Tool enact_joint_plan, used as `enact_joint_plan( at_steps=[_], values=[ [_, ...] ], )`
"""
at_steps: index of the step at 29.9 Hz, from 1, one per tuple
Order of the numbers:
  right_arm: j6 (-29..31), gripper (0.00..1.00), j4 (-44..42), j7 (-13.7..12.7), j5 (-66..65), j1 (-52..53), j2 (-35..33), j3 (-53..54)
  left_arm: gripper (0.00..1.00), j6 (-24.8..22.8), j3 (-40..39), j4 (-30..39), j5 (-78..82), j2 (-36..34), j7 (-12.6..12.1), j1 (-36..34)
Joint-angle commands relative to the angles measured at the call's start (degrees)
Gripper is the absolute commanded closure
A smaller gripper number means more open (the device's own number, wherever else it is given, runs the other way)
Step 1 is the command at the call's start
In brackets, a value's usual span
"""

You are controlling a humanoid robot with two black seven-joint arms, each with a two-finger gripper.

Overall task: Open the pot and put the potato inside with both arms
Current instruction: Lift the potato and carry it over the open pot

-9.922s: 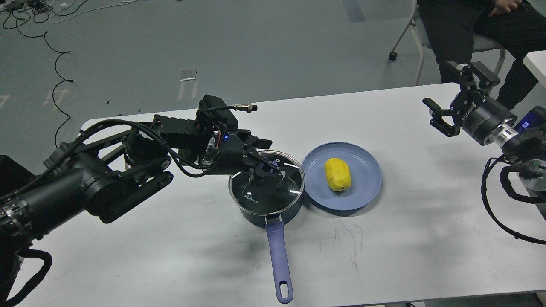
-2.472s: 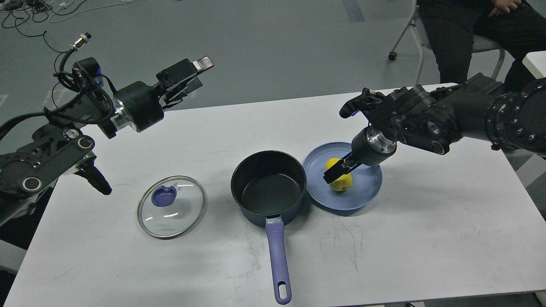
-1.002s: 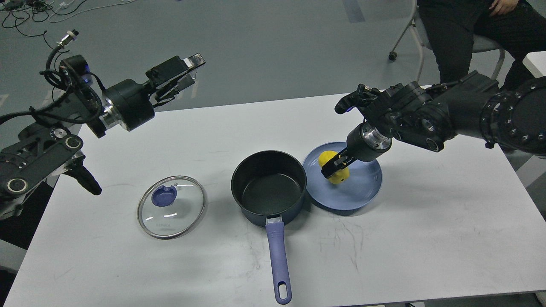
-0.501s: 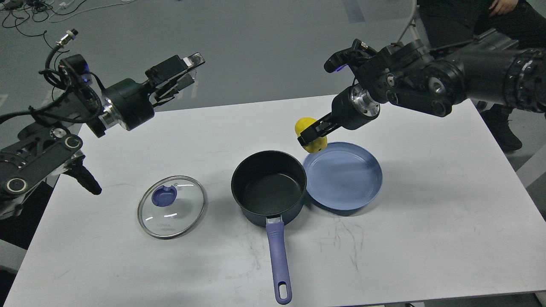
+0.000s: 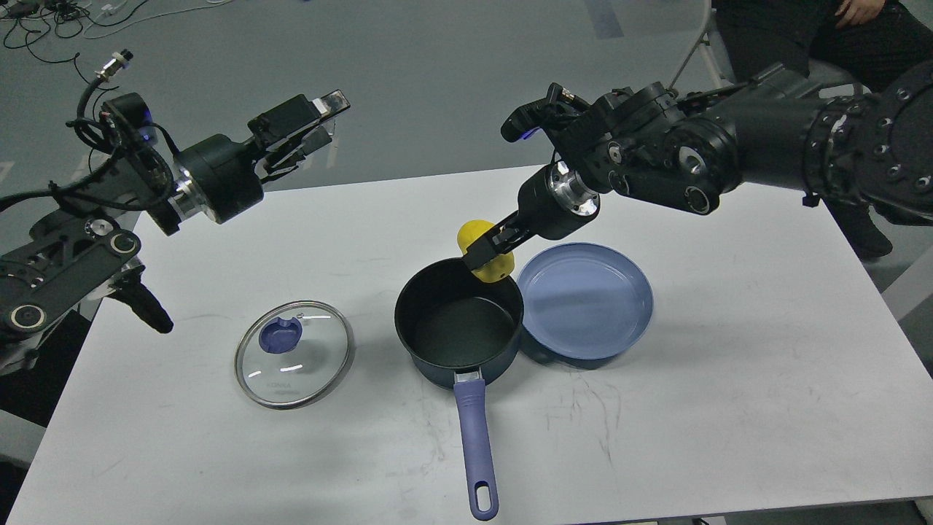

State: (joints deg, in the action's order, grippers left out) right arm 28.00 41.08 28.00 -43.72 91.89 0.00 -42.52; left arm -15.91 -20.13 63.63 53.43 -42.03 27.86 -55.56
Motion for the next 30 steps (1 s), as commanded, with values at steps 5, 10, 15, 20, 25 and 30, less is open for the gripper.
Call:
enact_joint_plan(
  at_steps=[5, 10, 15, 20, 25, 30],
  values=[
    [0.0, 0.54, 0.4, 0.0, 1.2, -0.5, 0.0, -0.1, 0.03, 0.0, 0.0, 0.0, 0.0, 0.0, 0.0, 0.0],
    [0.0, 0.54, 0.5, 0.0, 1.2, -1.8, 0.0, -0.1, 0.03, 0.0, 0.0, 0.0, 0.0, 0.0, 0.0, 0.0],
    [0.0, 0.54, 0.7, 0.0, 1.4, -2.7, 0.0, 0.1, 0.03, 0.0, 0.0, 0.1, 0.0, 0.0, 0.0, 0.0],
    [0.0, 0.54, 1.4, 0.0, 1.4, -3.6, 0.0, 0.2, 0.03, 0.0, 0.0, 0.0, 0.0, 0.0, 0.0, -0.1],
    [0.0, 0.54, 1.7, 0.0, 1.7, -3.6, 0.0, 0.7, 0.03, 0.0, 0.0, 0.1, 0.0, -0.1, 0.0, 0.0],
    [0.0, 0.44, 1.8, 0.0, 1.7, -4.3, 0.0, 1.3, 0.03, 0.0, 0.0, 0.4, 0.0, -0.2, 0.0, 0.0]
  ],
)
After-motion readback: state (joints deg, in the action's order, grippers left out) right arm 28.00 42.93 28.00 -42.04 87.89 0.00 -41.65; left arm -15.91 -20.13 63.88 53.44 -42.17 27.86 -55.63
